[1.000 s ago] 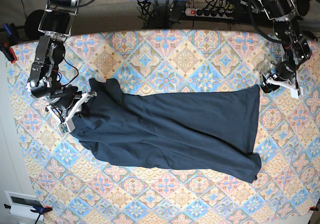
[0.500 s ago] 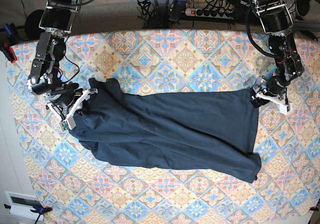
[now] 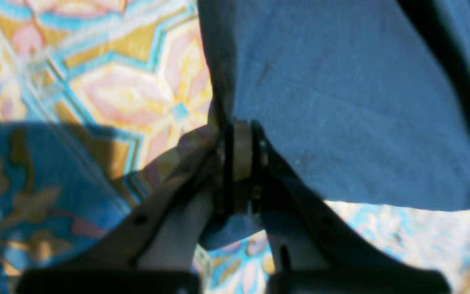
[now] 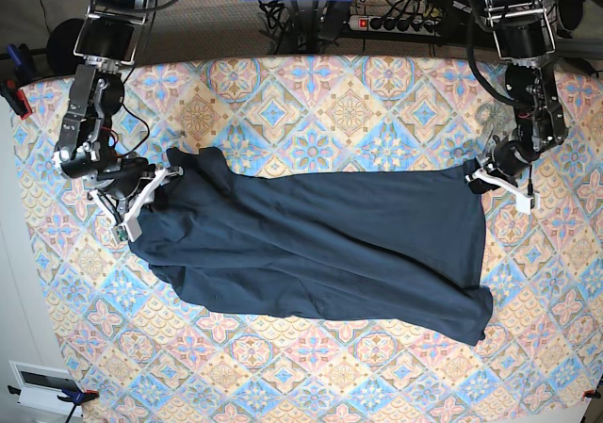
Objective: Layout the t-shirt on the table in an organized manner, then fold the t-shirt properly
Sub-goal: 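Regrasp the shirt edge with the left gripper and pull it taut, then regrasp the navy shirt end with the right gripper, holding with the left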
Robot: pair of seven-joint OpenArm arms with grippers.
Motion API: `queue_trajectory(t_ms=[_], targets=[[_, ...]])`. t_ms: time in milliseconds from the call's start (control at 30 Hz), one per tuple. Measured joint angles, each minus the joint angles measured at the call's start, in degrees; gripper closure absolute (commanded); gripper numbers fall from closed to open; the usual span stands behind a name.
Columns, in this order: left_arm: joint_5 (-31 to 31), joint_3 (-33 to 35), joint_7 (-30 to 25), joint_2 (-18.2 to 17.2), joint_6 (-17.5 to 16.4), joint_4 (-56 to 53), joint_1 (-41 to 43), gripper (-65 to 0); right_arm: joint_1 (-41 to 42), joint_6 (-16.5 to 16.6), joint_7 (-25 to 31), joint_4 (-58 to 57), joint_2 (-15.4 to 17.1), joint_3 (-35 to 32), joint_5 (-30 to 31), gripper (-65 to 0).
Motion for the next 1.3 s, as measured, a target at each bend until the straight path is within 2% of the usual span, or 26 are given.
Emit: queue_trajectory(t_ms=[133, 267, 333, 467, 633, 733, 833, 1033, 1300], targets=[[-3.85, -1.05, 2.29, -2.4, -0.39, -0.22, 0.92, -0.1, -0.31, 0.04, -0.31, 0.28, 0.04, 0.07, -3.43, -17.9], [-3.98, -1.07, 2.6, -2.75, 0.17, -0.26, 0.76, -0.1, -0.7, 0.07, -0.59, 6.16, 0.04, 0.07, -3.41, -22.9], [-4.0, -0.94, 2.45, -2.75, 0.15, -0.26, 0.79, -0.1, -2.36, 0.09, 1.29, 8.46, 0.31, 0.11, -2.75, -23.0], [-4.0, -0.96, 2.4, -2.75, 0.17, -0.28, 0.79, -0.1, -8.35, 0.17, -1.22, 9.29, -0.11, 0.17, -3.78, -23.0], [-4.2, -1.09, 2.69, -2.95, 0.09, -0.31, 0.79, -0.1, -10.8, 0.39, 0.33, 9.44, 0.22, 3.52, -3.28, -23.0], [-4.09, -1.07, 2.89, -3.54, 0.2, -0.33, 0.81, -0.1, -11.43, 0.66, -0.13, 9.18, 0.09, 3.45, -3.3, -23.0], [-4.0, -1.07, 2.89, -3.85, 0.17, -0.42, 0.81, -0.1, -10.67, 3.3, 2.4, 7.78, 0.09, 3.43, -2.84, -23.1], [-3.98, -1.07, 2.86, -3.85, 0.2, -0.42, 0.79, -0.1, -11.3, 3.52, 3.15, 2.01, 0.07, 3.28, -3.67, -23.2], [-3.98, -1.07, 2.89, -3.87, 0.2, -0.42, 0.79, -0.1, -10.97, 3.52, 3.8, 1.36, 0.07, -1.62, -3.26, -23.3]])
